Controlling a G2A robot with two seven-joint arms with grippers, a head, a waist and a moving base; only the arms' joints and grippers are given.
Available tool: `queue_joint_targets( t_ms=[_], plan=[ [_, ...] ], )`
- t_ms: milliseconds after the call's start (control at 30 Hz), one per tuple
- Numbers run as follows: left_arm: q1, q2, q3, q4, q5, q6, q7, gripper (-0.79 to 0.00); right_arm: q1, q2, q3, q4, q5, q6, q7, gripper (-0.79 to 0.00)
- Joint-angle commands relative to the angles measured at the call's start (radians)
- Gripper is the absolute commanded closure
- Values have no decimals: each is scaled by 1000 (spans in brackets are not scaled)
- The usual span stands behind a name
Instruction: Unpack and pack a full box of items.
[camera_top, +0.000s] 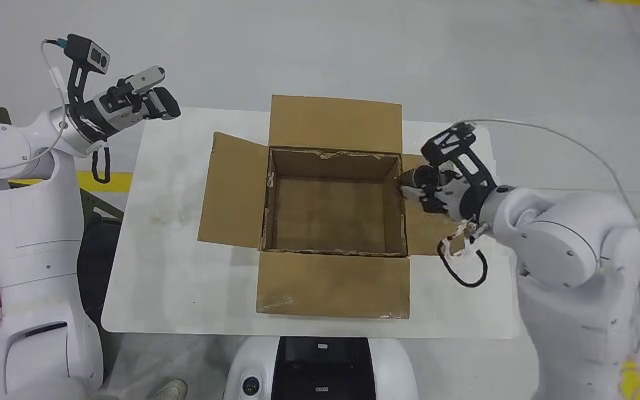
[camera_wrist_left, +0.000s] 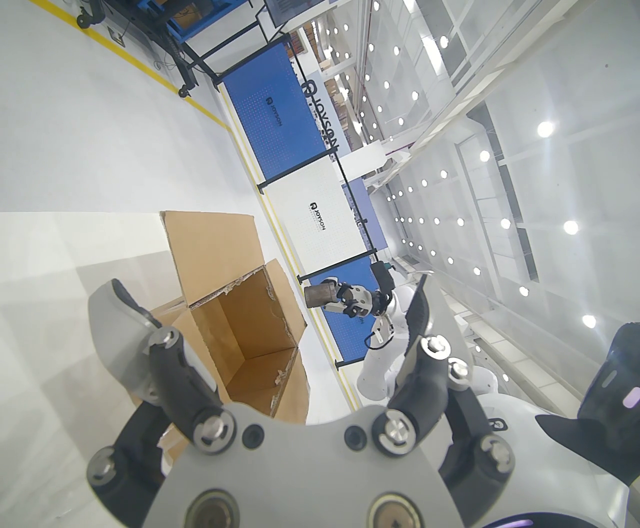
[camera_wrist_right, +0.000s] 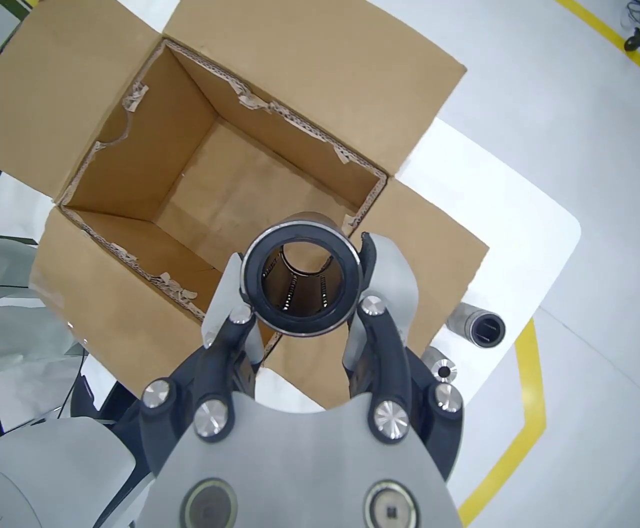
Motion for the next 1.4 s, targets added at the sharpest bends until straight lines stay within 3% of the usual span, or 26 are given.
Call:
queue_joint_targets(
  t_ms=[0, 533, 1367],
  plan=[
    [0, 0, 0, 0, 0, 0, 0, -785, -18, 6, 38, -4, 6, -5, 2, 0],
    [0, 0, 0, 0, 0, 0, 0, -785, -193, 44, 312, -40, 17, 1, -40, 0],
    [0, 0, 0, 0, 0, 0, 0, -785, -404, 74, 453, 55, 17, 44, -135, 0]
  ],
)
